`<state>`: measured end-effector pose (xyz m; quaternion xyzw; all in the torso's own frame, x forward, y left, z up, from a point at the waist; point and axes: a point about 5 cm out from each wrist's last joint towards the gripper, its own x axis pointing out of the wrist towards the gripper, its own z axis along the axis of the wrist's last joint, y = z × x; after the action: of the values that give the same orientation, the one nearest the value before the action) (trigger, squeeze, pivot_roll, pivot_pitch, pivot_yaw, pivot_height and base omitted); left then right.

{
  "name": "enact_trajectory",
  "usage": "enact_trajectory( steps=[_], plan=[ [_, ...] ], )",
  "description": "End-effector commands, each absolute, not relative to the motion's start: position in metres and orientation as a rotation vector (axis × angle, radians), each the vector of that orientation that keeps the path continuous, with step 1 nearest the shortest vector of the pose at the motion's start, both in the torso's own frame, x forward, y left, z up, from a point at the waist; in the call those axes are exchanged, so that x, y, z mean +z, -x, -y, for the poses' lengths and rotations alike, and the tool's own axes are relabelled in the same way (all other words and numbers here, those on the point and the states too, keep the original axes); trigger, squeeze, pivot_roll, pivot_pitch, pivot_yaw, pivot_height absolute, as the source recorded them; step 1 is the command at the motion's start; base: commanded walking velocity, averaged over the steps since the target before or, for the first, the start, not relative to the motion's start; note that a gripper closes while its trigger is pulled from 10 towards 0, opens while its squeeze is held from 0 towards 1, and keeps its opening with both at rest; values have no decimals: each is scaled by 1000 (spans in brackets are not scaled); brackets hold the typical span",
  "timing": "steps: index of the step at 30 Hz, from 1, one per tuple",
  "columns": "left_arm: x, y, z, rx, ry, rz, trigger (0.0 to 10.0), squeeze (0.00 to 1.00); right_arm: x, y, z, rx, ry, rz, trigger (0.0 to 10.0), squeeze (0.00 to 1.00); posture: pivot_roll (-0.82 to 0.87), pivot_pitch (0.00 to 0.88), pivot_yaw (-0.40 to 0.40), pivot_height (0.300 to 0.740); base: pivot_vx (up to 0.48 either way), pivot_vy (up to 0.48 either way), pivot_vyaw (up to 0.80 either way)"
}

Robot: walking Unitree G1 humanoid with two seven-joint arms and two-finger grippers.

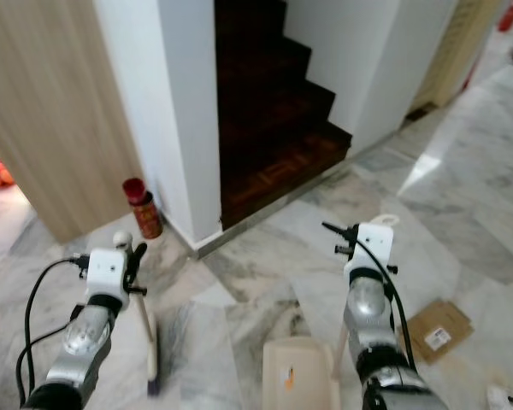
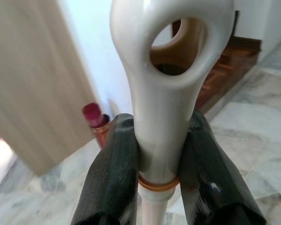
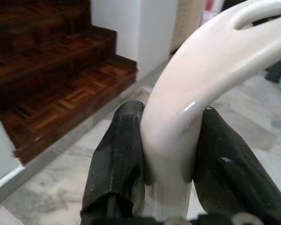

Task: Sweep floor

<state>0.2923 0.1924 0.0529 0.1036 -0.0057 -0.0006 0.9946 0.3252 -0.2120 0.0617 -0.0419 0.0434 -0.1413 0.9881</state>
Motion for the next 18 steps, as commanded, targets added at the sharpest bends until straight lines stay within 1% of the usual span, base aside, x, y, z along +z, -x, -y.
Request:
enact_trajectory(
  steps=[1, 7, 13, 18],
  plan=[
    [66, -298, -189, -17, -212, 70, 10000, 0, 64, -324, 215, -295, 82, -63, 10000, 0, 150, 0, 10, 740, 0, 0, -744],
    [70, -294, -190, -7, -197, 78, 10000, 0, 64, -322, 212, -276, 84, -49, 10000, 0, 137, 1, 3, 740, 0, 0, -740],
    [63, -285, -184, -8, -185, 59, 10000, 0, 70, -320, 221, -298, 97, -12, 10000, 0, 108, 16, 8, 740, 0, 0, -740],
    [61, -283, -186, -15, -189, 45, 10000, 0, 73, -319, 222, -308, 94, 10, 10000, 0, 81, 15, 14, 740, 0, 0, -738]
  ],
)
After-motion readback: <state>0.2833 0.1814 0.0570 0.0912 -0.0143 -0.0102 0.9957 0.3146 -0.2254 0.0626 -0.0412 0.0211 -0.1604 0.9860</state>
